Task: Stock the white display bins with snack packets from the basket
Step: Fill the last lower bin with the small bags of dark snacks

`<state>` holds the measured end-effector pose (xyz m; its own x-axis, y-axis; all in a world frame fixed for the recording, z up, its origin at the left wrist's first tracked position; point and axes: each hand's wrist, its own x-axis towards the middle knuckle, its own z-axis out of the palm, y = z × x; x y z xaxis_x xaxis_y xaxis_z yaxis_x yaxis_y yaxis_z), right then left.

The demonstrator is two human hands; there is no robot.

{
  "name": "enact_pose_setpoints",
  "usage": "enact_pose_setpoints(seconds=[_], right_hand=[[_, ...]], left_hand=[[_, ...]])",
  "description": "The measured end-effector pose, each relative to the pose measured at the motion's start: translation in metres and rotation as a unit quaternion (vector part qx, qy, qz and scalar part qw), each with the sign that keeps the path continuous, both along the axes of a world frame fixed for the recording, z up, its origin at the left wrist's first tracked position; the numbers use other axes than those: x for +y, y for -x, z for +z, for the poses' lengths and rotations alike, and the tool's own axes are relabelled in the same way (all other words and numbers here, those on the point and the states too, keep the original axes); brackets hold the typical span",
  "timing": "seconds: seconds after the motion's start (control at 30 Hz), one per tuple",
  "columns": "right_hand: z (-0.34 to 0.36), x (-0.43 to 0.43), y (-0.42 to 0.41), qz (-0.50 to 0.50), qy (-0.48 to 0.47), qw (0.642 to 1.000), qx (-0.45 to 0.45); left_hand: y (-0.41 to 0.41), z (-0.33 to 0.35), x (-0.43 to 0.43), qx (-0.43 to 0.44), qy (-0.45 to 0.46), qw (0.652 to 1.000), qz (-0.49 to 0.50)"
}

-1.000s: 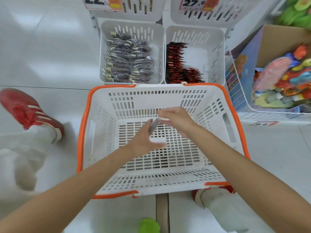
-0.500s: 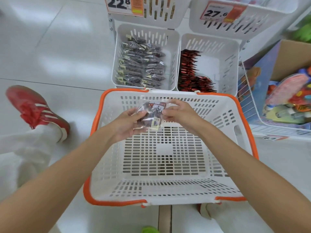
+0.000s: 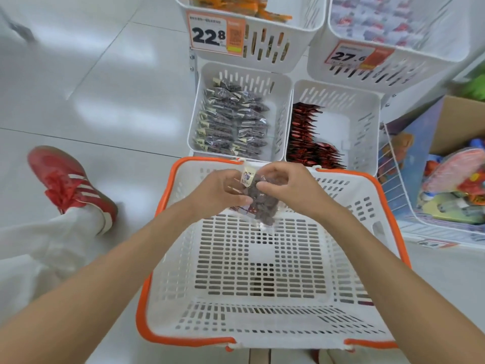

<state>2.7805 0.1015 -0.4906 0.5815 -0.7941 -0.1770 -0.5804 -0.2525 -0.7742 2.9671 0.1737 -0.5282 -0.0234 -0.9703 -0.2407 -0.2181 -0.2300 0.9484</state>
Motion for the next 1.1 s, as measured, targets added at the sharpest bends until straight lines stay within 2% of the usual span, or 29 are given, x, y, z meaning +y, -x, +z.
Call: enact_pose_setpoints(seconds=[0.07,0.1,0.2,0.27,0.33,0.43,0.53,0.6,0.67,0.73,0.8,0.87,1.0,1.1], right_hand=[[-0.003,-0.012,0.002,0.044,-0.056,0.997,0.017],[-0.003,-0.018,0.001,0.053,-0.049,0.997,0.031],[-0.001,-0.037,-0.004,-0.019,0.071,0.997,-0.005],[0.001,-0.048,-0.011,-0.079,0.134,0.986,-0.063],[-0.002,-0.066,-0.018,-0.113,0.194,0.973,-0.06],[-0.022,-0.109,-0.03,-0.137,0.269,0.953,-0.013],[-0.041,-0.15,-0.045,-0.15,0.307,0.94,0.016],[-0.046,-0.168,-0.058,-0.131,0.313,0.941,0.015],[-0.046,-0.173,-0.07,-0.094,0.295,0.951,-0.006],[-0.047,-0.17,-0.078,-0.064,0.275,0.959,-0.024],[-0.053,-0.167,-0.08,-0.048,0.3,0.952,-0.017],[-0.059,-0.17,-0.076,-0.059,0.346,0.936,-0.004],[-0.074,-0.186,-0.068,-0.114,0.392,0.913,-0.011],[-0.079,-0.201,-0.079,-0.11,0.436,0.893,0.006]], left_hand=[[-0.003,0.002,-0.008,0.004,0.012,0.999,0.03],[-0.007,0.005,-0.014,0.008,0.022,0.999,0.037],[-0.027,0.018,-0.044,0.01,0.049,0.996,0.071],[-0.046,0.019,-0.072,-0.054,0.076,0.987,0.13],[-0.068,0.01,-0.1,-0.149,0.078,0.968,0.188],[-0.094,-0.015,-0.138,-0.288,-0.001,0.939,0.187],[-0.115,-0.037,-0.164,-0.357,-0.087,0.917,0.154],[-0.123,-0.049,-0.171,-0.338,-0.098,0.927,0.128],[-0.126,-0.054,-0.172,-0.24,-0.064,0.962,0.109],[-0.127,-0.057,-0.167,-0.179,-0.024,0.978,0.099],[-0.128,-0.06,-0.16,-0.193,-0.003,0.976,0.098],[-0.129,-0.064,-0.159,-0.169,0.018,0.979,0.109],[-0.126,-0.062,-0.16,-0.193,-0.009,0.974,0.114],[-0.128,-0.065,-0.16,-0.223,-0.028,0.969,0.101]])
